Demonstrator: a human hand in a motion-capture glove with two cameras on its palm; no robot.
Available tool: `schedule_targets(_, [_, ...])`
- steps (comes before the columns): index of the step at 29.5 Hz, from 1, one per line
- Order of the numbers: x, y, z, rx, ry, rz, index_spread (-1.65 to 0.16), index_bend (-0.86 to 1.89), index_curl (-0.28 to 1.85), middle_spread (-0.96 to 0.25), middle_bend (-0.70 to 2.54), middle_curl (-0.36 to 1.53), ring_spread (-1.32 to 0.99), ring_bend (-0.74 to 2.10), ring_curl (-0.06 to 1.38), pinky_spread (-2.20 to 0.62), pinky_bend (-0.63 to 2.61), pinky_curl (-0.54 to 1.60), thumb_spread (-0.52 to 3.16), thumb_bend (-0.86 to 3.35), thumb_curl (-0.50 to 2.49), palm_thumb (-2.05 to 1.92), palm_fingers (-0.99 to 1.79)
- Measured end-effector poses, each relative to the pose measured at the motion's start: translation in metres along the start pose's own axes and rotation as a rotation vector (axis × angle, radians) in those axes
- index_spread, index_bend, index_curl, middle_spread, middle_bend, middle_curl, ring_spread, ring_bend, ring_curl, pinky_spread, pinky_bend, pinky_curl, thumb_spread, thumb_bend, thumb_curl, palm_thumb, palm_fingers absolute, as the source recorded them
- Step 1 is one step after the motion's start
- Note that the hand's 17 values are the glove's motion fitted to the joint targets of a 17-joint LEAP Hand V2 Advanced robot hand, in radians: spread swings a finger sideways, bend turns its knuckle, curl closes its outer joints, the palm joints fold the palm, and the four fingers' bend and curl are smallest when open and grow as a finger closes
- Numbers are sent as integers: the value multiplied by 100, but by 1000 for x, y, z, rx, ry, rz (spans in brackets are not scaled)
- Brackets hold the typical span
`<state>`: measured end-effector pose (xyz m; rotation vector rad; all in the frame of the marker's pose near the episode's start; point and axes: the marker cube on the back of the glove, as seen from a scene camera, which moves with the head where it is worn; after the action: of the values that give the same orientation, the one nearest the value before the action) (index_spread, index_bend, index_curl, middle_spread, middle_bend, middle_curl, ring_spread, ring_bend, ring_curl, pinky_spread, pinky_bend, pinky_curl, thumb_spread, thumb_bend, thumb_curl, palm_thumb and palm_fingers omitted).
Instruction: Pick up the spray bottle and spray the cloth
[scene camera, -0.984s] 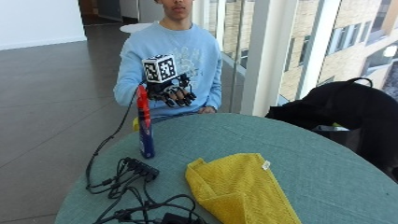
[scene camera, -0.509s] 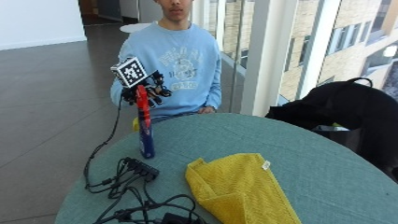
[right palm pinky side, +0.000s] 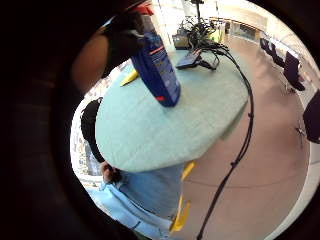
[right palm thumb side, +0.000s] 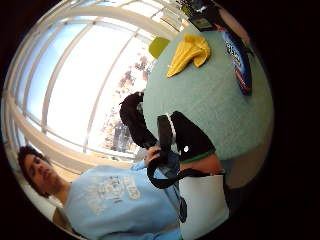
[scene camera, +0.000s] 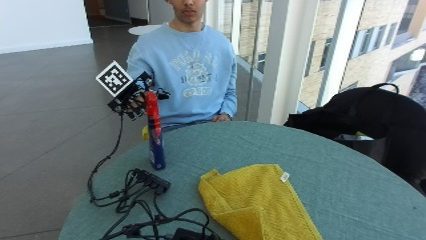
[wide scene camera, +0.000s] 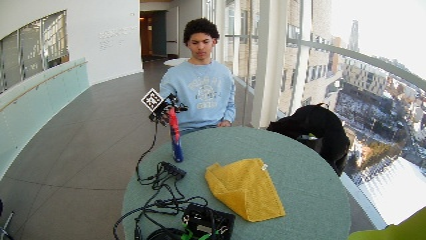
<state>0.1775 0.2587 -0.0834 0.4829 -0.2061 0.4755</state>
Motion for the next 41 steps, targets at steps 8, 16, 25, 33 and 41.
schedule_targets(8, [33,-25,2,6,-9,148,-39,14,29,-5,20,36,4,22,27,23,24,34,114,-2,35,63,48])
schedule_targets(16, [57,-69,17,-28,-154,196,-39,12,28,-5,20,37,4,23,28,23,25,35,112,-2,35,63,47])
schedule_targets(25, [56,-99,45,-62,-275,217,-39,12,26,-5,23,37,4,25,29,23,27,36,109,-2,35,65,49])
schedule_targets(33, [53,-111,56,-1,-382,210,-38,14,26,-6,26,38,4,25,29,23,24,35,105,-1,37,71,58])
schedule_targets(41, [43,-119,67,66,-430,221,-34,21,32,-7,24,38,2,29,30,23,21,34,101,5,43,88,89])
